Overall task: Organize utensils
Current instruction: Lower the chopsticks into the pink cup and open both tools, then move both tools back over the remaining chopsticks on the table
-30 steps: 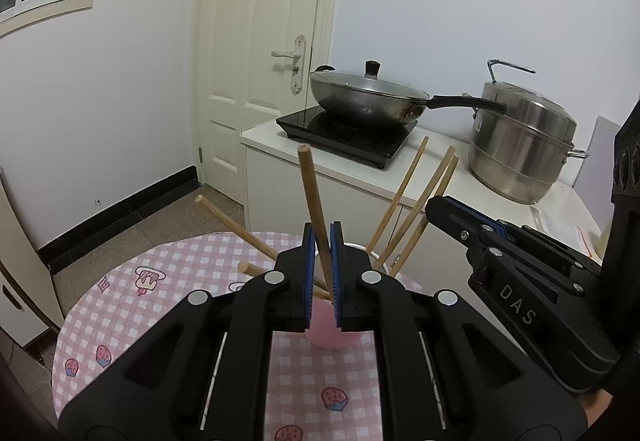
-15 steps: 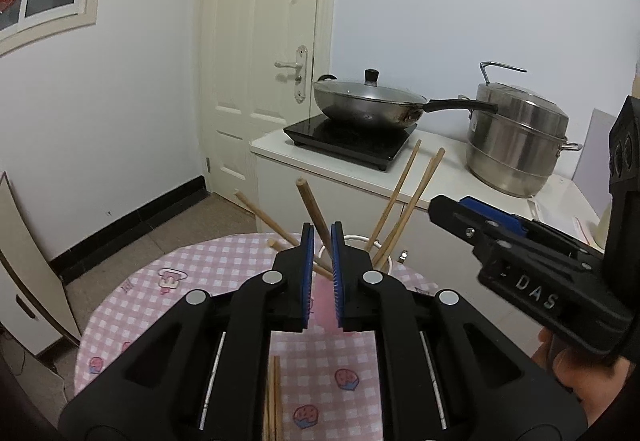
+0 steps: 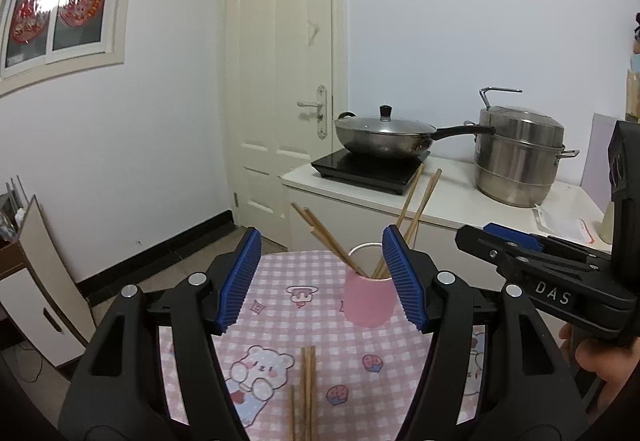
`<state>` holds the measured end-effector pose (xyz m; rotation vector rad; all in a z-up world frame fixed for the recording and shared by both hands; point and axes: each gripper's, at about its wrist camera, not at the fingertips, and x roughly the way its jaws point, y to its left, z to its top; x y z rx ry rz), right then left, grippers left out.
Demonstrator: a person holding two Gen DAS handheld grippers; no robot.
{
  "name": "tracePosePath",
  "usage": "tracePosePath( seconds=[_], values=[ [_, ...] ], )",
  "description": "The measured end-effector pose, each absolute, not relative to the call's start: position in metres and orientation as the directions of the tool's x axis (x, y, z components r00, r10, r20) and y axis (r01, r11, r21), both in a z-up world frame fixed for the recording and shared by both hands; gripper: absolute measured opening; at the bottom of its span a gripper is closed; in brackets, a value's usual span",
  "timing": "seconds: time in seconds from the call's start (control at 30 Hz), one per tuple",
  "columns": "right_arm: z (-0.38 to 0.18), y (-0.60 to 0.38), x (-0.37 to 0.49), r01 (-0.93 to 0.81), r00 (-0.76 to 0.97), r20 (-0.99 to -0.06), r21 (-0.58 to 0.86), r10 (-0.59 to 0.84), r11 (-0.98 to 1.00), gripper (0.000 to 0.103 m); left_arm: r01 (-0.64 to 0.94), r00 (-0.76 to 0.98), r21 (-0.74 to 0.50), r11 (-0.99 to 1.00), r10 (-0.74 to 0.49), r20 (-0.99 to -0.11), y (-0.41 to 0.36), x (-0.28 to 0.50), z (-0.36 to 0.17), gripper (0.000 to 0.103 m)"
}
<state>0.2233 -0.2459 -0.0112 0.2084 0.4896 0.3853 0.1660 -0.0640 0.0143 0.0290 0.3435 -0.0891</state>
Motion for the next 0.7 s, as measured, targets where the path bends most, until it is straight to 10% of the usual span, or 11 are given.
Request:
tracePosePath(
  seconds=[0.7],
  values=[
    [-0.054, -0.2, 0.192, -0.349, 0.727, -0.509, 0.305, 0.461, 0.886, 0.045, 0.034, 0.883, -0.002, 0.999, -0.031, -0.469, 0.001, 0.128, -0.034, 0.077]
  ],
)
